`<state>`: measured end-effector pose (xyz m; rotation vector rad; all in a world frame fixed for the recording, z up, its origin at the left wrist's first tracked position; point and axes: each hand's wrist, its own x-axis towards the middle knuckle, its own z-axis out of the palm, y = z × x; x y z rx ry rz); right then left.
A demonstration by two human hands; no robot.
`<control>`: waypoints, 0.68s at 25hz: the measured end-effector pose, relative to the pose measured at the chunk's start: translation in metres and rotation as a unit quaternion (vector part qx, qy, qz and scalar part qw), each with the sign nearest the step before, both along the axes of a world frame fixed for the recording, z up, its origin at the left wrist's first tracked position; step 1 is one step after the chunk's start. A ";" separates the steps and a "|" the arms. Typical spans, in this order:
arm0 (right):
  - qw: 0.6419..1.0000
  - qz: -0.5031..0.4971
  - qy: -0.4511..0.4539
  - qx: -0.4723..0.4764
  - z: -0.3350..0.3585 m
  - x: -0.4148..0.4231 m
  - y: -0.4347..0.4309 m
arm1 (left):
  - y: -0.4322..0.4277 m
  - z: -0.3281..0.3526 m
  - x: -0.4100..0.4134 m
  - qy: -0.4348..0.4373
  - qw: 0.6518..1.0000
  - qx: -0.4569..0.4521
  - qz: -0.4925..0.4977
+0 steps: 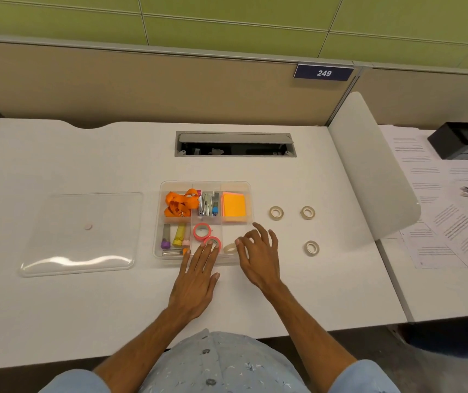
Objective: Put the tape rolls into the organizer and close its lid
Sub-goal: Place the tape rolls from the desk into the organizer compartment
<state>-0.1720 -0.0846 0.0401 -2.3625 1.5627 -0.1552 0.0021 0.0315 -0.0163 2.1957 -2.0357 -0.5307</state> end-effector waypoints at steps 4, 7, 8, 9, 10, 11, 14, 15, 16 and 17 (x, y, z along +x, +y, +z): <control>0.994 -0.071 -0.052 -0.068 0.001 -0.024 -0.009 | 0.000 -0.003 -0.002 -0.006 1.000 -0.013 0.001; 0.985 -0.146 -0.065 -0.058 0.002 -0.046 -0.017 | 0.000 -0.005 -0.003 -0.011 1.000 -0.023 0.002; 0.982 -0.174 -0.063 -0.049 0.002 -0.054 -0.019 | 0.000 -0.005 -0.004 -0.010 1.000 -0.026 0.002; 0.977 -0.201 -0.054 -0.037 0.001 -0.062 -0.021 | 0.000 -0.004 -0.004 -0.009 1.000 -0.029 0.003; 0.973 -0.227 -0.039 -0.020 0.000 -0.070 -0.022 | 0.000 -0.004 -0.005 -0.008 0.999 -0.032 0.003; 0.967 -0.253 -0.024 0.003 -0.001 -0.078 -0.023 | 0.000 -0.004 -0.005 -0.008 0.999 -0.033 0.003; 0.953 -0.296 -0.003 0.067 -0.005 -0.096 -0.022 | 0.000 -0.004 -0.005 -0.012 1.000 -0.028 0.005; 0.953 -0.295 0.001 0.075 -0.006 -0.100 -0.022 | 0.001 -0.004 -0.005 -0.014 1.000 -0.027 0.005; 0.954 -0.291 0.001 0.079 -0.007 -0.103 -0.022 | 0.001 -0.004 -0.005 -0.015 1.000 -0.027 0.005; 0.954 -0.288 -0.002 0.079 -0.008 -0.105 -0.022 | 0.001 -0.004 -0.005 -0.015 1.000 -0.027 0.004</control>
